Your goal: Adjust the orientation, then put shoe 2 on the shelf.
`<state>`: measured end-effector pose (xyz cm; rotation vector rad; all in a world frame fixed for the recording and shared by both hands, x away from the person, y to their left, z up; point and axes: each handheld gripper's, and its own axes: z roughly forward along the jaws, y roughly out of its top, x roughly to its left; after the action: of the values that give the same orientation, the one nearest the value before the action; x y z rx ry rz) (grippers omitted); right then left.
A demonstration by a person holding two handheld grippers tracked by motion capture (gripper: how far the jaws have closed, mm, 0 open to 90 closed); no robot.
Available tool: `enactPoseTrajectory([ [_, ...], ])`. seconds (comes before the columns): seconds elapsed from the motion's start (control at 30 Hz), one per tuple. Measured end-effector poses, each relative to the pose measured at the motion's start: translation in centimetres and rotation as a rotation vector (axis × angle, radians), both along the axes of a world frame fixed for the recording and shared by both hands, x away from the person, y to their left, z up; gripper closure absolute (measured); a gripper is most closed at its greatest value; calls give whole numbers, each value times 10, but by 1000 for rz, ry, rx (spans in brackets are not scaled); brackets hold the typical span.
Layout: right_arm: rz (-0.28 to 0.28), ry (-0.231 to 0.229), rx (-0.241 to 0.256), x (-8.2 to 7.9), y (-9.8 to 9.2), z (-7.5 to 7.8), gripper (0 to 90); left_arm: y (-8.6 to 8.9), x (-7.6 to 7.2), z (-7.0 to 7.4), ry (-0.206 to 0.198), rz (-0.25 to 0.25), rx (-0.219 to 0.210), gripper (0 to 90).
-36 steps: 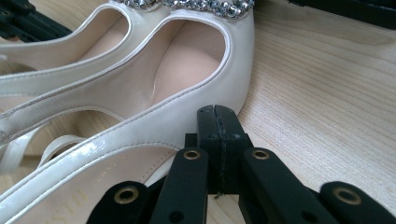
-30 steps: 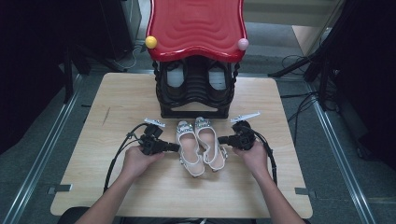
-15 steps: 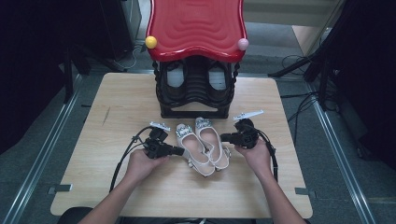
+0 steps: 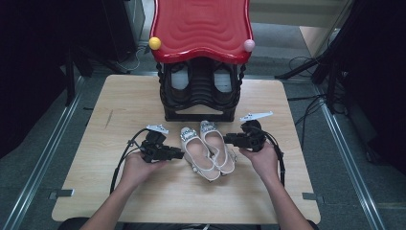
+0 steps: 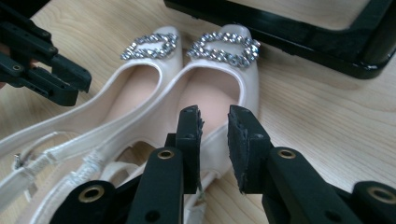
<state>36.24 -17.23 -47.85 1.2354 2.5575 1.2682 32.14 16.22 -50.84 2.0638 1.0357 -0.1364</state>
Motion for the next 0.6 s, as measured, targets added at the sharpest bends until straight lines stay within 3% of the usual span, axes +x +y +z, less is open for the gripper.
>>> enactPoseTrajectory([
  [0.33, 13, -5, -4, -4, 16, 7, 693, 20, -3, 6, -5, 32, 20, 587],
  [0.6, 12, -12, -7, -6, 26, 7, 671, 33, -1, 11, 5, 53, -13, 531],
])
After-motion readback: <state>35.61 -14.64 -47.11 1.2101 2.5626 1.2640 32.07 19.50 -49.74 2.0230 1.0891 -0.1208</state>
